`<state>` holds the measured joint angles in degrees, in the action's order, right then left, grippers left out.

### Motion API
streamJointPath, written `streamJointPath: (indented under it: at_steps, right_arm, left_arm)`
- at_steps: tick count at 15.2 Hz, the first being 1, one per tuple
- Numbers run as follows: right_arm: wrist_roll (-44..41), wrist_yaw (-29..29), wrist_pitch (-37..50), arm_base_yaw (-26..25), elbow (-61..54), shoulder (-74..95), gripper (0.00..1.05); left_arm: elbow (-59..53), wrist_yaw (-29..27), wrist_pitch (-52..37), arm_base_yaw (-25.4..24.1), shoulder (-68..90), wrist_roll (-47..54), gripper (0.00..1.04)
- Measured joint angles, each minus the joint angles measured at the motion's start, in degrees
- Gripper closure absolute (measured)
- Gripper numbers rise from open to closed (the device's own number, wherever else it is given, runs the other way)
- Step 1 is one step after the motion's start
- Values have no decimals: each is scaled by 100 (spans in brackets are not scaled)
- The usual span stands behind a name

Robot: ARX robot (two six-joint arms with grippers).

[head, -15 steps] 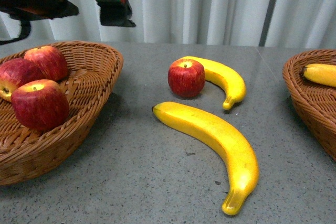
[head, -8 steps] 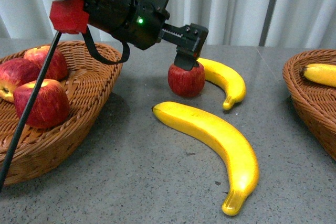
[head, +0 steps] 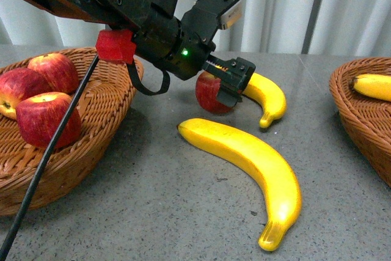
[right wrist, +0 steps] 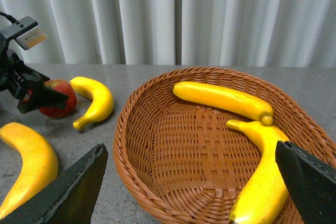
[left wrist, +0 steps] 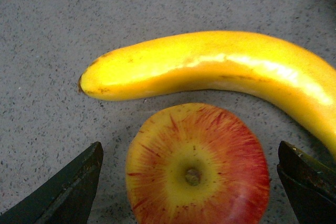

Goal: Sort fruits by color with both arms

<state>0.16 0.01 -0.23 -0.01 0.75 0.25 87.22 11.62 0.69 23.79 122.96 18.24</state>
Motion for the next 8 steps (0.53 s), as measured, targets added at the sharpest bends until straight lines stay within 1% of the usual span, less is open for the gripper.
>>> streamJointPath:
  at_steps: [2,3,4,5,6,8]
  right_arm:
    - [0,0,0,0,0,0,7]
    - [0,0,0,0,0,0,7]
    - [0,0,0,0,0,0,7]
    - [0,0,2,0,0,0,7]
    - [0,0,0,0,0,0,7]
    - [0,0,0,0,0,0,7]
  left_arm:
    - [20,50,28,-33,120,-2,7]
    - [46,114,37,-31,160,-2,13]
    - [114,136,72,-15,201,-2,26]
    - [146,136,72,2,227,-2,33]
    - [168,142,105,13,229,-2,37]
    - [181,111,83,13,229,-22,39]
